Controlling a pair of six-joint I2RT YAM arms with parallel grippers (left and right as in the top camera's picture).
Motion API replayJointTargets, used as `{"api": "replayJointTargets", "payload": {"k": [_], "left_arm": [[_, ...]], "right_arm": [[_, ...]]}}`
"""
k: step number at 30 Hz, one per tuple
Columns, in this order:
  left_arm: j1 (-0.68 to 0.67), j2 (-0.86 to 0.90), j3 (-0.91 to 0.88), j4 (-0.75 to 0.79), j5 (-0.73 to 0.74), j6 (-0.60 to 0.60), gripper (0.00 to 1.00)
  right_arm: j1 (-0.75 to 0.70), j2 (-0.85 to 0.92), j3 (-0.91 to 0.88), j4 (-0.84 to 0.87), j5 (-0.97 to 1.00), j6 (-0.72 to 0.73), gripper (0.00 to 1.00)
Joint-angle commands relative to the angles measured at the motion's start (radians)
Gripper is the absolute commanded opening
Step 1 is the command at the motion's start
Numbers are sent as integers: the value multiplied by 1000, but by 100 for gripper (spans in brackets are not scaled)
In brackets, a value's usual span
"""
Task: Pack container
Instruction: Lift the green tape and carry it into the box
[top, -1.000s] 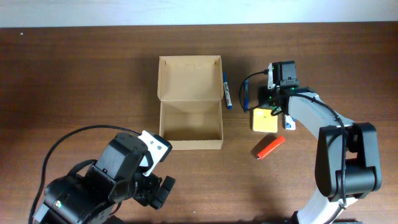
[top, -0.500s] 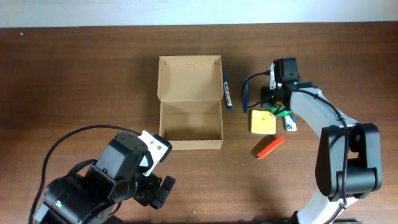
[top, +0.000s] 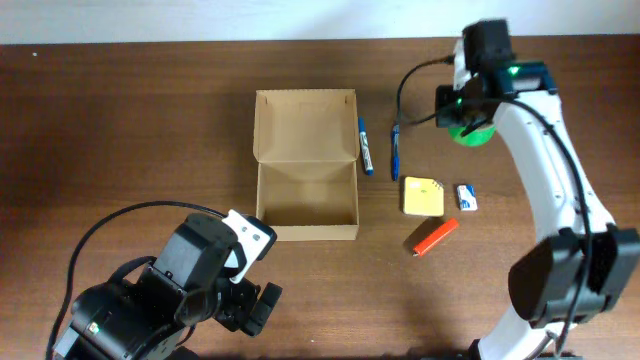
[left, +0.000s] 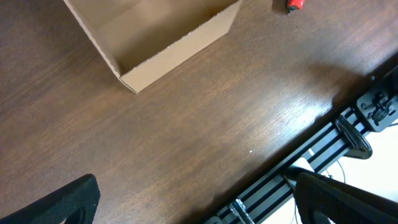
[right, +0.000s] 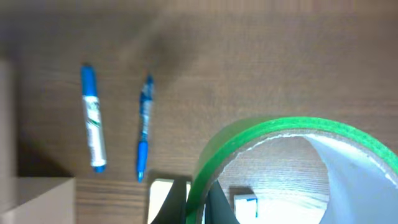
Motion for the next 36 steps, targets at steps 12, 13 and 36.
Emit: {"api": "replayJointTargets", "payload": {"k": [12, 13, 36], "left_arm": [[-2, -4, 16, 0, 11, -6, 100], [-2, -4, 16, 0, 11, -6, 100], [-2, -4, 16, 0, 11, -6, 100]], "right_arm": [[304, -143, 104, -47, -74, -4, 4], [328, -140, 101, -47, -74, -4, 4], [643, 74, 92, -34, -119, 23, 4]]}}
